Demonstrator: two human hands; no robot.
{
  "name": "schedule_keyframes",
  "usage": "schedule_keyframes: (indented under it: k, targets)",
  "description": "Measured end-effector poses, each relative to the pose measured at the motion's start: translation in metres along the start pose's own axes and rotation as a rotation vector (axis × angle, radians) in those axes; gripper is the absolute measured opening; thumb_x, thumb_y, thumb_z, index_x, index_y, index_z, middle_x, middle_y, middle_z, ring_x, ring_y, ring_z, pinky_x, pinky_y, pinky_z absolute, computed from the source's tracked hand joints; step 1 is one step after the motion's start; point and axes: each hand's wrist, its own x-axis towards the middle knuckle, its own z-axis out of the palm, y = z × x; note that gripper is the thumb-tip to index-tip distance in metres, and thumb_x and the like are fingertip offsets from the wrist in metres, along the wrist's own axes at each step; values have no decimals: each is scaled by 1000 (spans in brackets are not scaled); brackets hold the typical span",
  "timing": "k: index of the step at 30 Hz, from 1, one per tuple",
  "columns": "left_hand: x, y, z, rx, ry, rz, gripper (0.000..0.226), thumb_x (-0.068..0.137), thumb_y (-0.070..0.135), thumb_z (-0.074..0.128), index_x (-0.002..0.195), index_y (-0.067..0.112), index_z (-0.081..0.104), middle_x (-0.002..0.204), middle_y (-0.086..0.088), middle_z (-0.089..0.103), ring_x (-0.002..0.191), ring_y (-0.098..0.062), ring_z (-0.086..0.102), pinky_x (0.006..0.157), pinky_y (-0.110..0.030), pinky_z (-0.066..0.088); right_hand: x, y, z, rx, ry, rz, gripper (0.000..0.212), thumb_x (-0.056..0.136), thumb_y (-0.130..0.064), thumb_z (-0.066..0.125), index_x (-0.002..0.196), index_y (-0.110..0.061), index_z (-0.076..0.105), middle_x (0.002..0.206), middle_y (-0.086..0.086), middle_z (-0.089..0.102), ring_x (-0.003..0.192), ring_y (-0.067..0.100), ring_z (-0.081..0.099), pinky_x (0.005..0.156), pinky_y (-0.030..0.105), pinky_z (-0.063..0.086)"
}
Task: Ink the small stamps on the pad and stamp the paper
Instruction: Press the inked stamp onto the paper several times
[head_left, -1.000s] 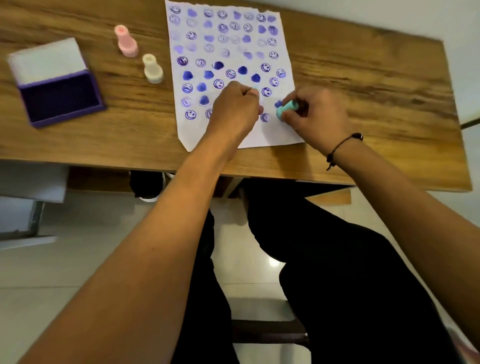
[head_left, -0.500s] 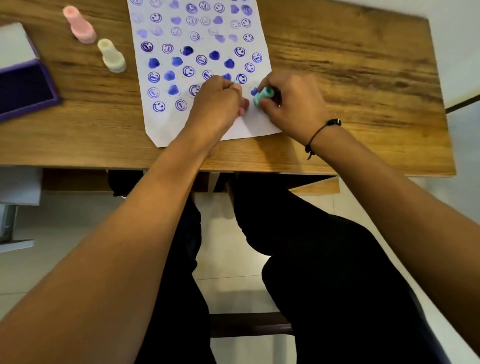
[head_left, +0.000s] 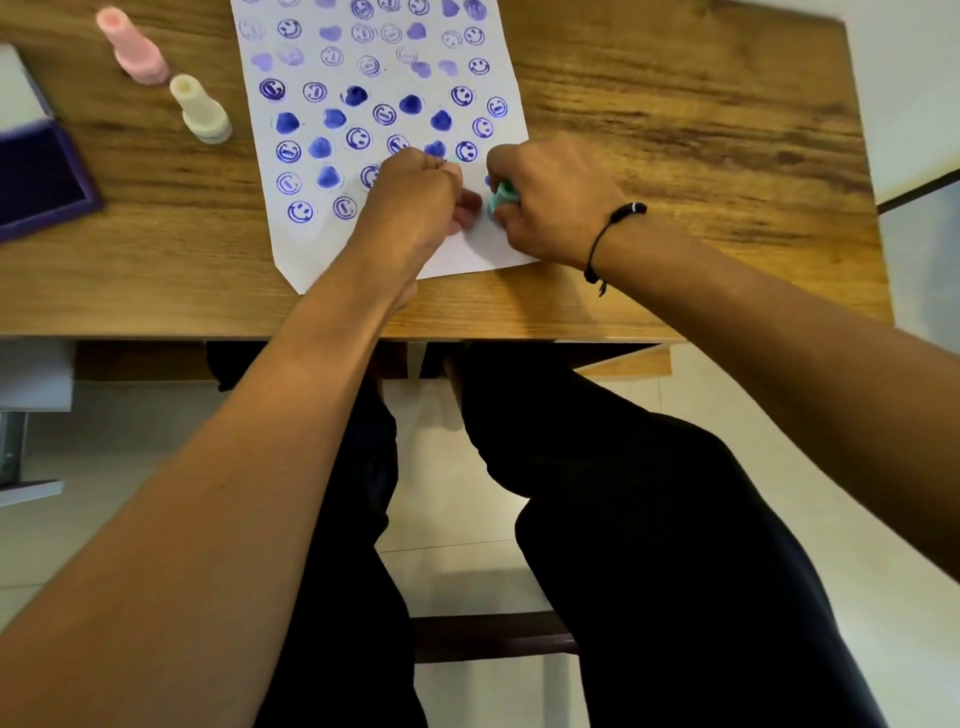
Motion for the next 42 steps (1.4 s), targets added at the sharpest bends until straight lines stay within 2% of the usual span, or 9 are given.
schedule_keyframes:
  k: [19,24,27,29,31,34,36,39,42]
  targets:
    - [-2,10,1,56,8,-85,20,89,13,41,74,19,53,74,-1,66,77,-17,64,86,-33,54,-1,-2,-5,17,-20,-22,22,84,-10,51,103,-4,56,100,22,65,89,39,57,62,34,34]
    - [-7,17,1,-10,-32,-140,20,90,5,38,77,11,51,71,-5,62,66,-14,58,72,-24,50,-2,5,-17,146,-24,36,23,84,-17,57,105,-8,62,110,16,66,101,33,57,73,35,42]
    - [-15,24,0,-71,-31,-152,18,91,5,35,91,8,52,73,-6,62,68,-15,58,71,-22,51,-9,15,-31,319,134,154,26,82,-24,65,104,-9,65,112,10,66,97,22,59,72,26,42]
    - [-20,31,3,-65,-30,-160,22,93,6,34,80,8,52,73,-7,61,69,-14,57,72,-22,51,-16,21,-38,412,189,218,26,82,-25,66,103,-9,65,107,6,65,90,13,57,70,22,44]
    - [-25,37,4,-64,-35,-162,24,94,8,35,76,10,51,74,-6,60,72,-14,57,74,-22,52,-21,20,-41,422,189,224,26,82,-25,67,102,-9,65,99,-2,59,87,10,54,67,19,44]
    - [-27,36,0,-55,9,-147,17,92,9,39,93,6,56,76,-5,61,76,-15,59,79,-25,53,-23,16,-40,438,179,217,26,81,-25,68,101,-9,65,94,-4,56,85,9,53,58,10,41]
    - [-27,33,-3,-55,41,-132,16,90,9,41,95,5,56,75,-4,60,71,-14,57,73,-22,53,-24,15,-40,438,182,211,26,80,-25,69,100,-9,65,96,-2,60,85,10,53,61,14,44]
    - [-27,33,-3,-42,64,-132,14,89,8,44,92,5,57,72,-3,55,65,-11,52,67,-20,51,-24,12,-41,439,189,206,25,80,-24,69,99,-8,66,102,4,66,85,10,55,70,23,48]
    - [-27,33,-2,-42,67,-146,15,90,9,45,78,9,55,71,-3,53,64,-11,50,67,-20,51,-24,11,-44,448,192,198,25,81,-24,68,99,-8,66,93,-2,61,83,9,55,60,12,43]
